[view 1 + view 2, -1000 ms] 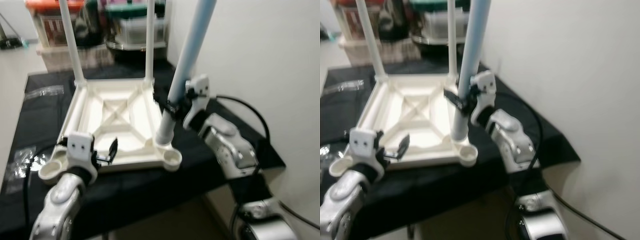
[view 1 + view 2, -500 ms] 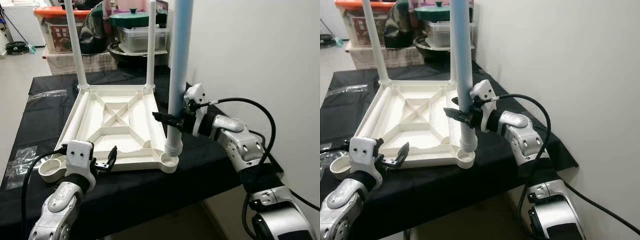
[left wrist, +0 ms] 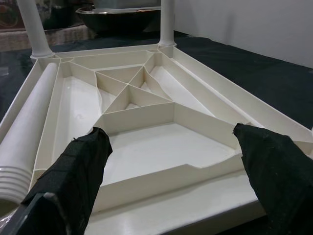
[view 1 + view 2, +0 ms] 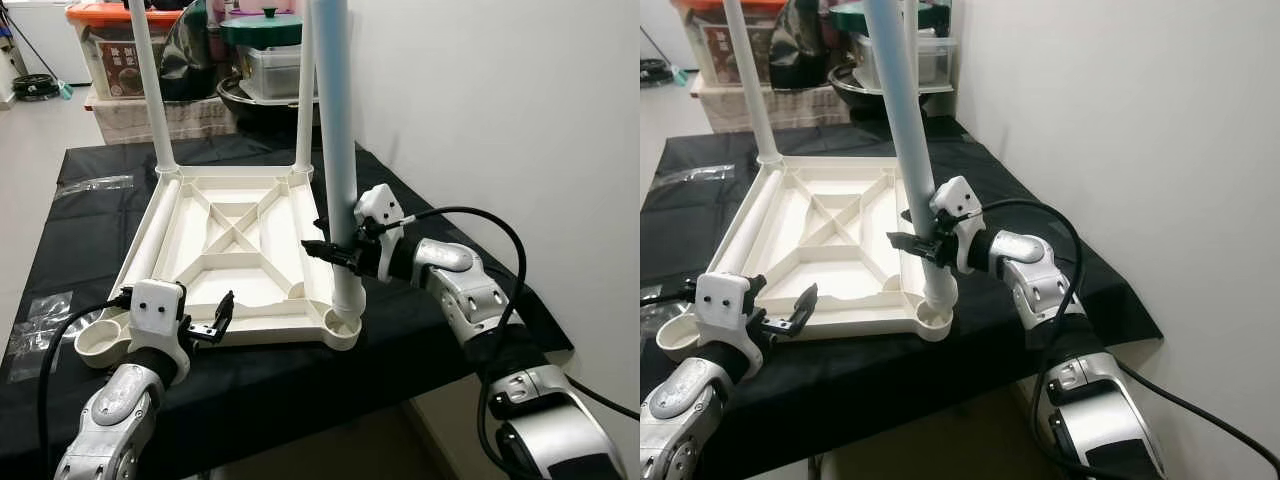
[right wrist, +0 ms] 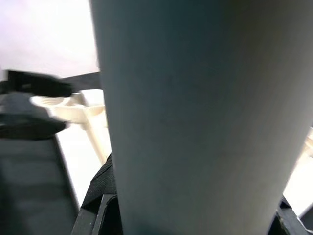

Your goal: Building children table

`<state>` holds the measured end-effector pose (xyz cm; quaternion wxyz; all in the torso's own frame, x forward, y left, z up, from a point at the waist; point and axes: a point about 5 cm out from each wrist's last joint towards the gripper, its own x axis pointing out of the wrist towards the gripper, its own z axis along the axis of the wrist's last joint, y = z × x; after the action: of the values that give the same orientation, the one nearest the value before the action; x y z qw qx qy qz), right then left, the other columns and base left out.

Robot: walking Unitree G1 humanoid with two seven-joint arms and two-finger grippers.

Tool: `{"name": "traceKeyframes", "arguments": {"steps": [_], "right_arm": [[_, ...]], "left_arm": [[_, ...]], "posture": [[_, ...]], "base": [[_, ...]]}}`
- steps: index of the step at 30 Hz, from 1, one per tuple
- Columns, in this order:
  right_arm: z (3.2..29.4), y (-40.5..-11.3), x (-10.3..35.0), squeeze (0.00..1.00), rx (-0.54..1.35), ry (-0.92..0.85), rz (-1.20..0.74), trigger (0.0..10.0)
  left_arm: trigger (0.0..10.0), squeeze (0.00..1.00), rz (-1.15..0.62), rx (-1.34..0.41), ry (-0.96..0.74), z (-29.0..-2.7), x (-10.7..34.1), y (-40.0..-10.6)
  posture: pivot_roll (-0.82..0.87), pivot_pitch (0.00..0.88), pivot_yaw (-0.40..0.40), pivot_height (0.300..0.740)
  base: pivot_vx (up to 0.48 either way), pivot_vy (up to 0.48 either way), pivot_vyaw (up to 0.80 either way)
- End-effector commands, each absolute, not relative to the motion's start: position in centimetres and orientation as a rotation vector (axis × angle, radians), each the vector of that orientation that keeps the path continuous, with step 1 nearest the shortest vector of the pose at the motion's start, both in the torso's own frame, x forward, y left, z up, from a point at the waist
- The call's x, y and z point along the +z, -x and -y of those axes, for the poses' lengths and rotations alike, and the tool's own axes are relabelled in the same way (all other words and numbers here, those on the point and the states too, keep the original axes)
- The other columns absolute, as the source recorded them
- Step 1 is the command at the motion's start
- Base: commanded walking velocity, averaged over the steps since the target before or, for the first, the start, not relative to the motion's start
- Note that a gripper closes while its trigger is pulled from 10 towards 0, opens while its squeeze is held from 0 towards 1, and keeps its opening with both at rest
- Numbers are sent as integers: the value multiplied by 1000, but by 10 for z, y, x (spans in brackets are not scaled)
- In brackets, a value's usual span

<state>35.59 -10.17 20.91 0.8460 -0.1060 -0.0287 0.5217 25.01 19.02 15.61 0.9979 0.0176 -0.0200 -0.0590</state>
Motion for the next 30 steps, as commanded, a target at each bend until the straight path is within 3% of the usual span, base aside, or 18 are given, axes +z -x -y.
{"name": "traceKeyframes", "arguments": {"steps": [1, 12, 21, 30], "right_arm": [[100, -352, 203, 0, 1142, 228, 29, 10000], [100, -341, 189, 0, 1213, 184, -7, 10000], [119, -362, 173, 0, 960, -78, -102, 10000], [117, -347, 163, 0, 969, -56, -89, 10000]], "left_arm": [[10000, 0, 37, -117, -38, -192, 156, -248], [10000, 0, 27, -110, -28, -195, 155, -248], [10000, 0, 14, -85, -14, -199, 153, -247], [10000, 0, 14, -78, -13, -201, 153, -246]], "posture": [[90, 0, -87, 740], [87, 0, -83, 740], [91, 0, -87, 740], [81, 0, -81, 740]], "base": [[0, 0, 0], [0, 0, 0], [0, 0, 0], [0, 0, 0]]}}
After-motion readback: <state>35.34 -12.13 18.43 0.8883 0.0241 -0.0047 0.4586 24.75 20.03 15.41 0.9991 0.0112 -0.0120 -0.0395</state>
